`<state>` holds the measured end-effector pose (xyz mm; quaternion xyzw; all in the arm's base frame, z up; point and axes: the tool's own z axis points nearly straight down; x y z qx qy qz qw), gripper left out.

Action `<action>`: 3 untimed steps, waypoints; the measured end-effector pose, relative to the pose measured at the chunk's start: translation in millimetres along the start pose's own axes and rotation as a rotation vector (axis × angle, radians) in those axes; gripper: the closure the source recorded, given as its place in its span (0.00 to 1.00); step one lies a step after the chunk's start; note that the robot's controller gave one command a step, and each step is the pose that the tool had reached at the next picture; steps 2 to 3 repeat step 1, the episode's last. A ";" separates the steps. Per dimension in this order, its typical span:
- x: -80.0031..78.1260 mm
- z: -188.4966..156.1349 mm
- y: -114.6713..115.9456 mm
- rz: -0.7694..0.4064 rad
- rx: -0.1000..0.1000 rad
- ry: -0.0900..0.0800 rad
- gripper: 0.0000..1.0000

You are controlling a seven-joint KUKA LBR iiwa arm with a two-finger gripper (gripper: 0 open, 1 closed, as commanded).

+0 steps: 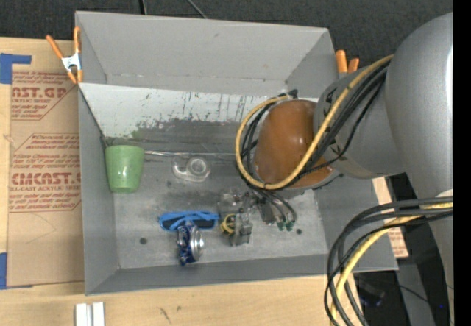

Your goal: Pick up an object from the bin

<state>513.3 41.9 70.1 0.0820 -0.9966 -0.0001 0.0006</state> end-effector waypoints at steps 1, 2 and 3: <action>-22.8 -188.2 -16.0 -0.052 0.002 -0.011 1.00; -22.8 -188.2 -16.0 -0.052 0.002 -0.011 1.00; -22.8 -188.2 -16.0 -0.052 0.002 -0.011 1.00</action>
Offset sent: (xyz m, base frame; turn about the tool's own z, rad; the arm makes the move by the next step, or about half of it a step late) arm 0.0232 -0.0126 0.1841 -0.0526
